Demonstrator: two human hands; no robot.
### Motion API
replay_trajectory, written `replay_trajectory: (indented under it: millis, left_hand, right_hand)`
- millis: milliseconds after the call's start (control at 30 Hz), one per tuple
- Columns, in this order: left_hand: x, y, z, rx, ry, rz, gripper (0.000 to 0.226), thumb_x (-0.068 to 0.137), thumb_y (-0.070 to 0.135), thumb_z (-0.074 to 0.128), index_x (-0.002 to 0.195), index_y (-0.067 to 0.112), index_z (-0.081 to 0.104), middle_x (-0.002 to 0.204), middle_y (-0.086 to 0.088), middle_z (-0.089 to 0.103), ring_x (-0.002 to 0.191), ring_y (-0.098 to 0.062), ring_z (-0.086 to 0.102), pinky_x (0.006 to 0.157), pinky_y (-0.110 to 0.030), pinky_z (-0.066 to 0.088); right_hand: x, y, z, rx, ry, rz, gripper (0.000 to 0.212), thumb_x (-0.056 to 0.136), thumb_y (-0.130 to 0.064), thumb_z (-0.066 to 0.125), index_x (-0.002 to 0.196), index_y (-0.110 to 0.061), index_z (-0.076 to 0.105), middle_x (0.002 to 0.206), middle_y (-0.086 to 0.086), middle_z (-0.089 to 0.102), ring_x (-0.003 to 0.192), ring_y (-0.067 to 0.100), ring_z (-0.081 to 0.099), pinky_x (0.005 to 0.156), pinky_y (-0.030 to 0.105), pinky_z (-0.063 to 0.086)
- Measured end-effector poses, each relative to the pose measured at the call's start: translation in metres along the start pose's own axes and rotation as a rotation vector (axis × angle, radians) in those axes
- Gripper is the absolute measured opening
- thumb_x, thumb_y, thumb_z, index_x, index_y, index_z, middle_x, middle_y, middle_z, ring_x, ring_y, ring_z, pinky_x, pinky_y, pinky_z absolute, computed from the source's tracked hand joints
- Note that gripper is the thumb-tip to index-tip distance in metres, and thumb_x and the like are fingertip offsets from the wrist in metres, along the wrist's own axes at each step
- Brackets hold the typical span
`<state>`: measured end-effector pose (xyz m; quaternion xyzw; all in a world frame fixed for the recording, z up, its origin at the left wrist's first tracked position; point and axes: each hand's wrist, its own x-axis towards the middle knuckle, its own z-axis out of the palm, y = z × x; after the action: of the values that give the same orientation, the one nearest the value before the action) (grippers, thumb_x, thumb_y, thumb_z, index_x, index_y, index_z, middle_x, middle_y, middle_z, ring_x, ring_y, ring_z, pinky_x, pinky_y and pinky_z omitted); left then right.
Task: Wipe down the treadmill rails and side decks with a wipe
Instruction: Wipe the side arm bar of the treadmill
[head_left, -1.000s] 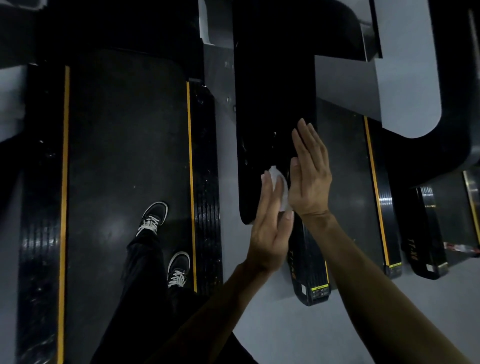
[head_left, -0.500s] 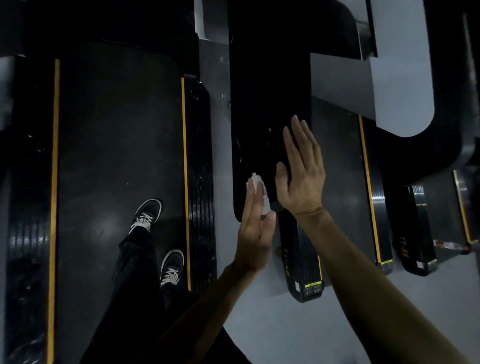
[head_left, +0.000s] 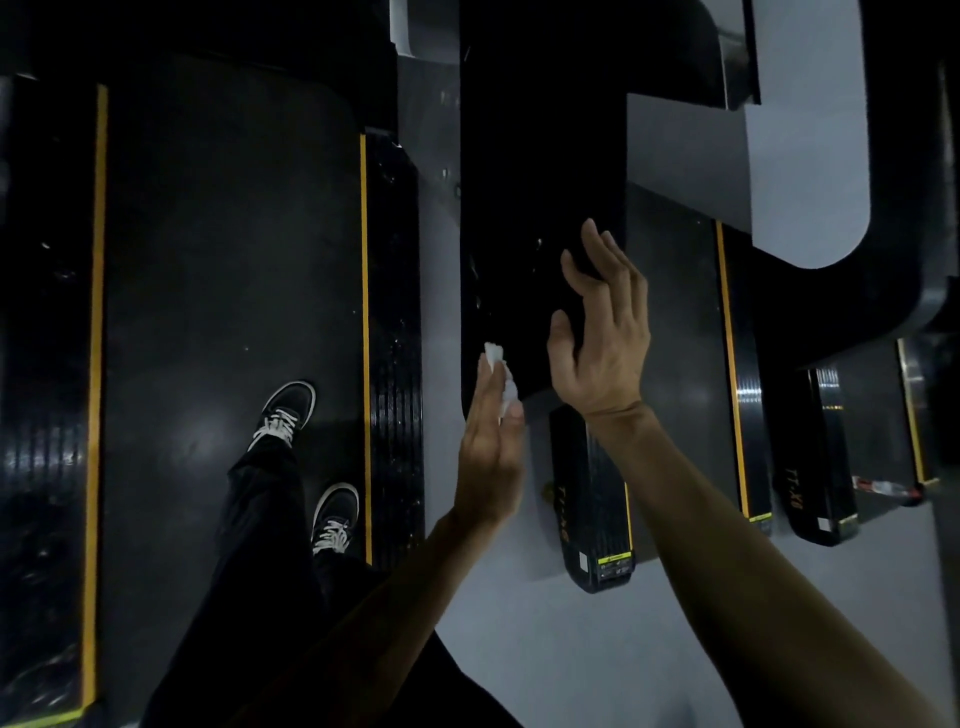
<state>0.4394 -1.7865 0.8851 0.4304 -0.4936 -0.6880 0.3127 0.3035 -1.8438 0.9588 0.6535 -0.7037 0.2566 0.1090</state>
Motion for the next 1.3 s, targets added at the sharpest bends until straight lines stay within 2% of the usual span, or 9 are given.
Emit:
replay_trajectory:
  millis: [133, 500, 633, 767, 933, 1033, 1100, 1233, 1300]
  left_hand:
    - [0.011, 0.006, 0.014, -0.02, 0.001, 0.354, 0.049, 0.111, 0.012, 0.03, 0.15, -0.016, 0.031, 0.161, -0.031, 0.029, 0.152, -0.047, 0.024, 0.119, -0.066, 0.03]
    - [-0.011, -0.008, 0.002, 0.054, -0.053, -0.061, 0.061, 0.107, 0.037, 0.028, 0.165, 0.025, 0.01, 0.173, 0.007, 0.009, 0.156, -0.002, 0.011, 0.129, -0.041, 0.02]
    - [-0.013, 0.013, 0.01, -0.02, -0.033, 0.079, 0.058, 0.111, 0.033, 0.026, 0.162, 0.009, 0.015, 0.172, -0.006, 0.011, 0.159, -0.017, 0.009, 0.129, -0.038, 0.016]
    - [0.009, 0.007, 0.015, -0.016, 0.0, 0.27, 0.052, 0.109, 0.01, 0.032, 0.151, -0.019, 0.022, 0.164, -0.032, 0.02, 0.155, -0.047, 0.016, 0.124, -0.06, 0.023]
    - [0.003, -0.013, -0.001, 0.011, -0.039, -0.077, 0.073, 0.104, 0.053, 0.027, 0.165, 0.018, 0.008, 0.173, 0.007, 0.007, 0.156, -0.001, 0.01, 0.129, -0.037, 0.017]
    - [-0.015, -0.01, -0.001, 0.032, -0.063, -0.164, 0.078, 0.098, 0.063, 0.023, 0.165, 0.025, 0.012, 0.172, 0.012, 0.011, 0.152, 0.009, 0.013, 0.128, -0.029, 0.018]
    - [-0.019, 0.0, 0.004, -0.021, -0.045, -0.086, 0.073, 0.103, 0.055, 0.026, 0.165, 0.017, 0.015, 0.172, 0.005, 0.014, 0.154, 0.003, 0.016, 0.127, -0.026, 0.019]
    - [-0.004, 0.004, 0.019, 0.01, 0.05, 0.261, 0.058, 0.113, 0.024, 0.032, 0.146, -0.023, 0.028, 0.159, -0.037, 0.027, 0.152, -0.048, 0.024, 0.126, -0.045, 0.026]
    - [0.006, 0.001, 0.019, 0.011, 0.051, 0.293, 0.058, 0.113, 0.024, 0.031, 0.147, -0.023, 0.026, 0.16, -0.036, 0.026, 0.152, -0.05, 0.021, 0.125, -0.053, 0.025]
  right_hand:
    - [-0.001, -0.002, 0.0, 0.01, 0.02, 0.003, 0.038, 0.091, -0.018, 0.05, 0.114, 0.008, 0.065, 0.144, 0.03, 0.053, 0.135, 0.043, 0.05, 0.108, 0.05, 0.044]
    - [-0.001, -0.002, 0.0, 0.0, 0.026, -0.002, 0.037, 0.091, -0.018, 0.049, 0.113, 0.008, 0.065, 0.144, 0.029, 0.054, 0.135, 0.042, 0.05, 0.107, 0.047, 0.044]
    - [-0.001, -0.004, 0.0, -0.012, 0.033, 0.001, 0.038, 0.092, -0.018, 0.048, 0.112, 0.008, 0.066, 0.143, 0.028, 0.055, 0.134, 0.042, 0.051, 0.106, 0.049, 0.046]
    - [0.0, -0.004, 0.001, -0.014, 0.029, 0.008, 0.039, 0.094, -0.019, 0.047, 0.112, 0.009, 0.067, 0.144, 0.028, 0.055, 0.134, 0.042, 0.052, 0.104, 0.052, 0.047]
    - [-0.001, -0.004, 0.001, -0.012, 0.031, -0.006, 0.039, 0.091, -0.018, 0.047, 0.11, 0.01, 0.067, 0.143, 0.029, 0.055, 0.133, 0.043, 0.052, 0.104, 0.052, 0.046]
    - [0.0, -0.004, 0.001, -0.019, 0.033, 0.005, 0.038, 0.09, -0.017, 0.048, 0.11, 0.01, 0.067, 0.143, 0.029, 0.055, 0.133, 0.043, 0.052, 0.105, 0.051, 0.046]
    - [-0.001, -0.005, 0.001, -0.02, 0.042, 0.007, 0.037, 0.089, -0.016, 0.049, 0.111, 0.009, 0.066, 0.143, 0.028, 0.055, 0.133, 0.042, 0.051, 0.105, 0.051, 0.046]
    - [-0.001, -0.005, 0.002, -0.025, 0.051, -0.001, 0.038, 0.09, -0.016, 0.048, 0.112, 0.009, 0.066, 0.143, 0.028, 0.055, 0.133, 0.042, 0.052, 0.105, 0.051, 0.046]
    - [-0.001, -0.004, 0.002, -0.034, 0.045, 0.004, 0.039, 0.091, -0.018, 0.048, 0.112, 0.009, 0.066, 0.144, 0.028, 0.054, 0.134, 0.042, 0.052, 0.105, 0.05, 0.046]
